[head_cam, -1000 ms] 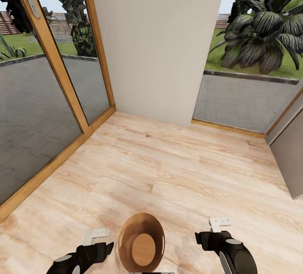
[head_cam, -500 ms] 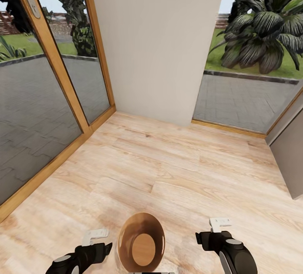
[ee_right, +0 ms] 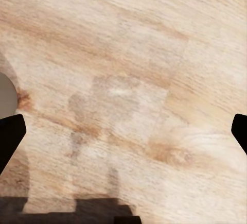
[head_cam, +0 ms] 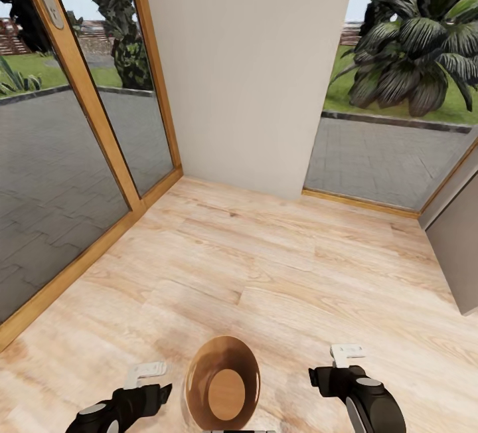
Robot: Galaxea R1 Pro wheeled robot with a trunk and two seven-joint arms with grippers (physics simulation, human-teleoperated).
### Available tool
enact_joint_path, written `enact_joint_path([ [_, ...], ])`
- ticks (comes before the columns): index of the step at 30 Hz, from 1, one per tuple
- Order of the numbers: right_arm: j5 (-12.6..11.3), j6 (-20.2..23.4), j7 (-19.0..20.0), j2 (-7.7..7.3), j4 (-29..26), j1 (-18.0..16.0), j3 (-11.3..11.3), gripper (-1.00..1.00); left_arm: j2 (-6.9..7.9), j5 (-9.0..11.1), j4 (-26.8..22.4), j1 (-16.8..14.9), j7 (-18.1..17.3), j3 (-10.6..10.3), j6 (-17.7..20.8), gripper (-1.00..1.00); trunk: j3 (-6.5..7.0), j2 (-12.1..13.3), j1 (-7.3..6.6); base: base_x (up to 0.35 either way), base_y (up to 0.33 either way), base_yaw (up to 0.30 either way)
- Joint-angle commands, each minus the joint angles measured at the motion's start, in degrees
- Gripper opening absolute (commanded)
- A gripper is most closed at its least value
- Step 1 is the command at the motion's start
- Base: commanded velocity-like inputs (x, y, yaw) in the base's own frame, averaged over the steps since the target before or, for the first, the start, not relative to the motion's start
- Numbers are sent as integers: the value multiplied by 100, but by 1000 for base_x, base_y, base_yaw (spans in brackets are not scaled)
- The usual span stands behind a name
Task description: Put the three can of soda from the living room inside the tash can in the kitchen.
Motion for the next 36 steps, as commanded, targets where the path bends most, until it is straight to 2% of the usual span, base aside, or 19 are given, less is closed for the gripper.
enact_joint_path([
  [1,0,3,1,0,1,0,-1,100,4,6,0,1,-1,0,-2,100,0,0,0,0,0,0],
  [36,-59,-34,53,0,8,0,-18,100,15,62,91,-1,-18,7,0,100,0,0,0,0,0,0],
])
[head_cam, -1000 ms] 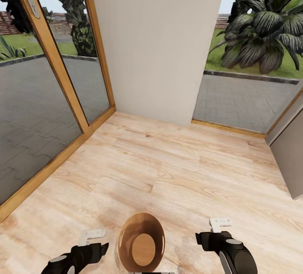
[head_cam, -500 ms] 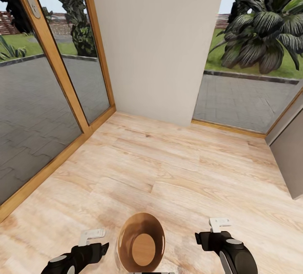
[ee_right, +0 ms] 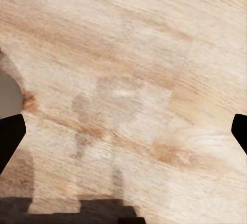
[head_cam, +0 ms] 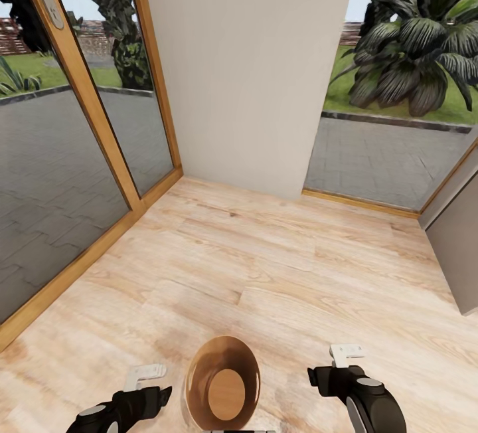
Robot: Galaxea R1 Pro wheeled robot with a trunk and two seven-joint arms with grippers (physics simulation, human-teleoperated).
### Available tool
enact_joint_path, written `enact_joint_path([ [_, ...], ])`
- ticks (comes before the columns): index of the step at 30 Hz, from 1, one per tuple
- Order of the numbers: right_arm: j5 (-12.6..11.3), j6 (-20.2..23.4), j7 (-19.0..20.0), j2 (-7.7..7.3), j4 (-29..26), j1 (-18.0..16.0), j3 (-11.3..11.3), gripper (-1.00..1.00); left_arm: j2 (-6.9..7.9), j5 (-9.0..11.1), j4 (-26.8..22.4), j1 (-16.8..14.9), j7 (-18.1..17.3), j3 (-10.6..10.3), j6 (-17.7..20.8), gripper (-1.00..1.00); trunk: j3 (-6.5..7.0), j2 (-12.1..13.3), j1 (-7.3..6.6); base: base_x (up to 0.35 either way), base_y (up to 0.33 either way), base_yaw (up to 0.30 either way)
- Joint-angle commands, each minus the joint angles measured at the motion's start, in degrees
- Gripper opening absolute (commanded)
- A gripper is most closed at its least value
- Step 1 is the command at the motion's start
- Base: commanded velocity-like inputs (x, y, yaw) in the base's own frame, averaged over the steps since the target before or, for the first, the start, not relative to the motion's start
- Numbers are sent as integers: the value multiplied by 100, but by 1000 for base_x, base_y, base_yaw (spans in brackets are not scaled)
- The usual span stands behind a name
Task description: Put the three can of soda from the living room inside the tash can in the kitchen.
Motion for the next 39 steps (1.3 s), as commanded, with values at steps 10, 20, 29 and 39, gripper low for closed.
enact_joint_path([
  [10,-88,48,114,-3,27,0,-6,100,12,5,5,-4,-84,0,2,100,0,0,0,0,0,0],
  [20,-136,69,514,-8,52,-2,-4,100,167,-13,6,-1,-617,28,2,100,0,0,0,0,0,0],
  [29,-139,72,988,-9,74,-1,-11,100,562,-37,2,-1,-626,814,-4,100,0,0,0,0,0,0],
  [39,-138,83,1127,151,219,-1,-9,100,597,-74,6,-1,-609,865,-8,100,0,0,0,0,0,0],
])
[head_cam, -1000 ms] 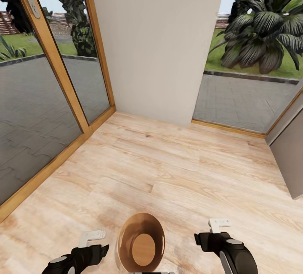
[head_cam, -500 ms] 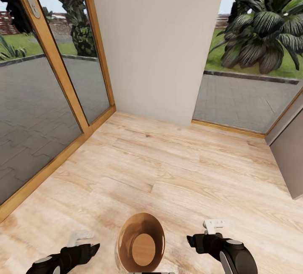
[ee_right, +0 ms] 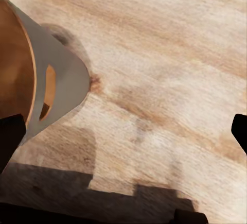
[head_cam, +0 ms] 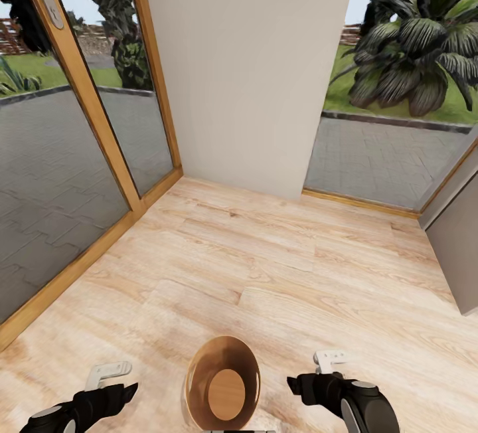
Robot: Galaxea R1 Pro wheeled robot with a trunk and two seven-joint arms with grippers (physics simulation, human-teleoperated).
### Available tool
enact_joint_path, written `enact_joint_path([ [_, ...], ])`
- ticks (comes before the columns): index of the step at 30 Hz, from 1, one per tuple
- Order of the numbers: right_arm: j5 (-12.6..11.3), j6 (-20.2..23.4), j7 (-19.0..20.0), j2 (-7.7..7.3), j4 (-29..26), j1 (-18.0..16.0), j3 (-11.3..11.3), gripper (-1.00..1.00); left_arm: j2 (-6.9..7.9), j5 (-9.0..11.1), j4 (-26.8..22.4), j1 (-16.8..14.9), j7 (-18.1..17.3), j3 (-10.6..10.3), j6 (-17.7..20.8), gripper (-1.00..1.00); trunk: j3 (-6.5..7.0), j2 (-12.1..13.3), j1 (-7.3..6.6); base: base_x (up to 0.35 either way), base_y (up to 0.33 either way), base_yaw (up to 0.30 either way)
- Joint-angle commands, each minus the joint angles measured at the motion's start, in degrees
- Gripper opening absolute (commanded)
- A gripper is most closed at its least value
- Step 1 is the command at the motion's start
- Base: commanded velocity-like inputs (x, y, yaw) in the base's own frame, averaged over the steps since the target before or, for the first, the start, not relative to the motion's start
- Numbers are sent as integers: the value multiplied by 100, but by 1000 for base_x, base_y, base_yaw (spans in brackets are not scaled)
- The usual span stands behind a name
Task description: Put the three can of soda from the living room inside the tash can in the kitchen.
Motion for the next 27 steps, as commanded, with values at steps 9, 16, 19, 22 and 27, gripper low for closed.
enact_joint_path([
  [9,8,9,101,453,29,-6,19,100,1,-1,-1,-1,-9,-3,0,100,0,0,0,0,0,0],
  [16,77,-66,40,770,332,-211,24,100,1,6,-1,0,-14,-2,0,100,0,0,0,0,0,0],
  [19,170,-329,-99,779,1192,-703,10,100,1,8,-1,-3,-17,-3,0,100,0,0,0,0,0,0],
  [22,188,-514,-219,762,1431,-834,-1,100,1,8,-1,0,-17,-3,0,100,0,0,0,0,0,0],
  [27,196,-632,-320,746,1556,-903,-10,100,-3,8,-1,-1,-18,-3,0,100,0,0,0,0,0,0],
])
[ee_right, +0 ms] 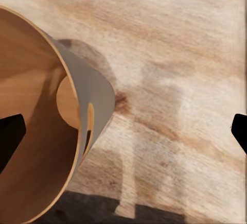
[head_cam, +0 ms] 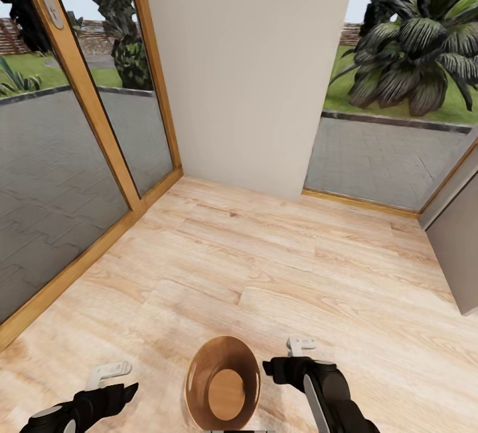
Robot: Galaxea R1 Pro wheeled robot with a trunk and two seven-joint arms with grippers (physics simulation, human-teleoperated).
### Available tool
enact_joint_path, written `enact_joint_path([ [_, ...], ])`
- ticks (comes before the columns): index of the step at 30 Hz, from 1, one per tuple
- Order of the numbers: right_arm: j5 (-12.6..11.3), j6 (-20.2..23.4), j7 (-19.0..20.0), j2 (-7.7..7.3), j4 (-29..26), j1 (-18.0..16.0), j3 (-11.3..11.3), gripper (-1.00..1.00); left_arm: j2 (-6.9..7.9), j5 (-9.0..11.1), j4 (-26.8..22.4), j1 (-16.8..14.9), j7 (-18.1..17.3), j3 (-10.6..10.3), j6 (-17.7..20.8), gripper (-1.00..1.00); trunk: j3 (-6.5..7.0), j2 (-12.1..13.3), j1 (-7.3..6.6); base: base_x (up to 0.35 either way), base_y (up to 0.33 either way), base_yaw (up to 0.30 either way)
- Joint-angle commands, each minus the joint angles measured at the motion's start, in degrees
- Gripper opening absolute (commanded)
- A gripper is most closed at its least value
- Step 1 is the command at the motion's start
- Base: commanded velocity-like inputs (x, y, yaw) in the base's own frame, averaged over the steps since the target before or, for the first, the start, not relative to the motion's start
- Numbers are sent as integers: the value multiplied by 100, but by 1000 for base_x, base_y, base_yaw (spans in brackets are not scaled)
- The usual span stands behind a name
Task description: Put the three can of soda from the living room inside the tash can in the kitchen.
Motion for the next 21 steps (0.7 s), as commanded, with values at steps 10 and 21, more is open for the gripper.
enact_joint_path([
  [10,-7,-228,-50,-9,211,-55,-9,100,-13,0,0,0,0,0,0,100,0,0,0,0,0,0],
  [21,16,-855,-206,28,1734,-618,-6,100,-14,7,0,1,0,0,0,100,0,0,0,0,0,0],
])
